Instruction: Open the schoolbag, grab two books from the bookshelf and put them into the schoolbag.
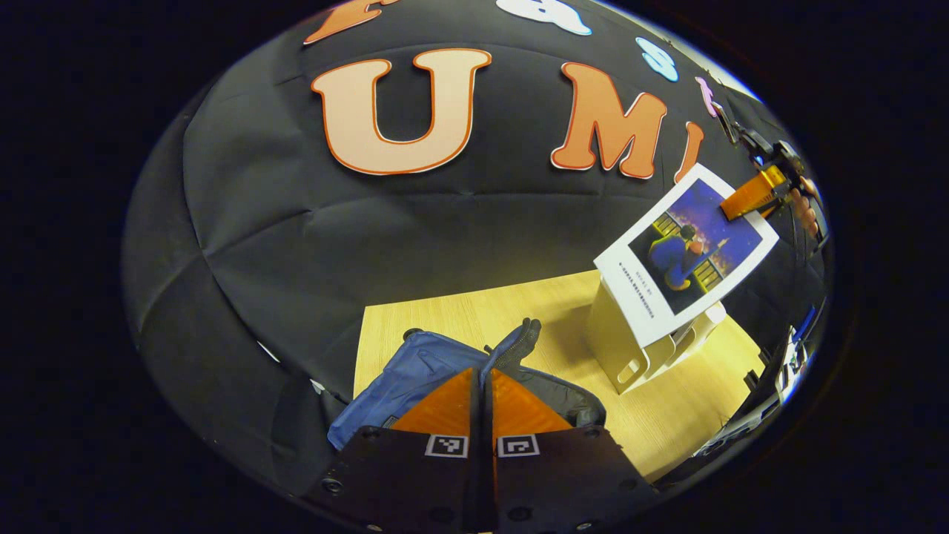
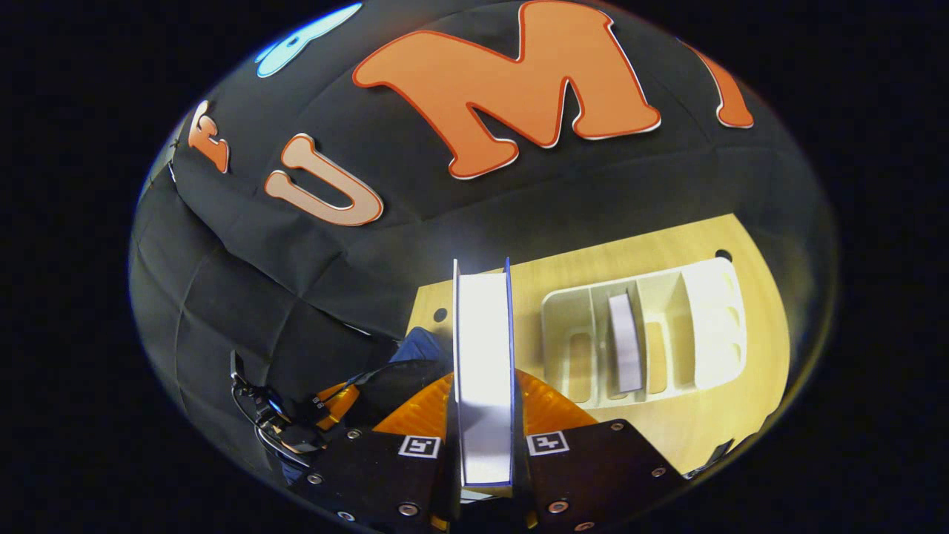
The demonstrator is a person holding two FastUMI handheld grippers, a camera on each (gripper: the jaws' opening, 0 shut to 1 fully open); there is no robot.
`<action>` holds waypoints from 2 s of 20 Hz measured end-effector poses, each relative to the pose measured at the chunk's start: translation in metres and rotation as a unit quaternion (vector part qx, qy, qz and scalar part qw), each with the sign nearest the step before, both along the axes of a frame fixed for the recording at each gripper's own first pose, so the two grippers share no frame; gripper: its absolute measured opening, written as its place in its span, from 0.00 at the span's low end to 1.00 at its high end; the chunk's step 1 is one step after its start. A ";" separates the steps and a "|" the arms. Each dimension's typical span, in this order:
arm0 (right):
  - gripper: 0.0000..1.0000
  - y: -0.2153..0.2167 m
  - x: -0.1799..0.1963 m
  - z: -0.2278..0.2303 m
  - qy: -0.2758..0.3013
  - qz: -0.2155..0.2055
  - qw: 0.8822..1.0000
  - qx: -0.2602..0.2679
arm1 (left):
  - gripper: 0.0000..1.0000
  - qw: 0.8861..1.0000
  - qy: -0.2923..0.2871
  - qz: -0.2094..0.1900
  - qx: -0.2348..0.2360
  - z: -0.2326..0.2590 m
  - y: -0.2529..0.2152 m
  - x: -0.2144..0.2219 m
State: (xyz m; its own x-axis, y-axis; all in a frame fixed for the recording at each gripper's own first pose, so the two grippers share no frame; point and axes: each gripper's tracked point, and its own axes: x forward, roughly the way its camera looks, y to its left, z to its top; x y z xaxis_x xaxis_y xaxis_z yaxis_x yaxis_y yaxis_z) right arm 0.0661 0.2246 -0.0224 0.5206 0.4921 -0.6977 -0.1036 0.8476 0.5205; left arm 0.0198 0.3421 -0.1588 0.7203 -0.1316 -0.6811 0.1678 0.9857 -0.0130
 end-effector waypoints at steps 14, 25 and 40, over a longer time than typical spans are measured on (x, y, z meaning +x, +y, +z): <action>0.26 0.108 -0.063 -0.112 0.093 -0.060 0.989 0.099 | 0.00 1.000 0.008 0.017 -0.014 0.002 0.009 0.010; 0.26 0.191 -0.083 -0.194 0.128 -0.121 0.967 0.184 | 0.00 0.999 0.022 -0.003 -0.044 -0.003 -0.018 0.004; 0.29 0.259 -0.059 -0.255 0.119 -0.148 0.959 0.212 | 0.00 0.995 0.056 -0.050 -0.072 -0.014 -0.070 -0.007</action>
State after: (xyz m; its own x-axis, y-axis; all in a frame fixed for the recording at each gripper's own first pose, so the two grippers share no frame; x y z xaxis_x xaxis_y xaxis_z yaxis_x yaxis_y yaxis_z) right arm 0.0070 0.4835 -0.2773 0.5323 0.6123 -0.5845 0.2740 0.5287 0.8034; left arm 0.0125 0.2717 -0.1727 0.6199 -0.3004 -0.7249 0.2547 0.9508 -0.1762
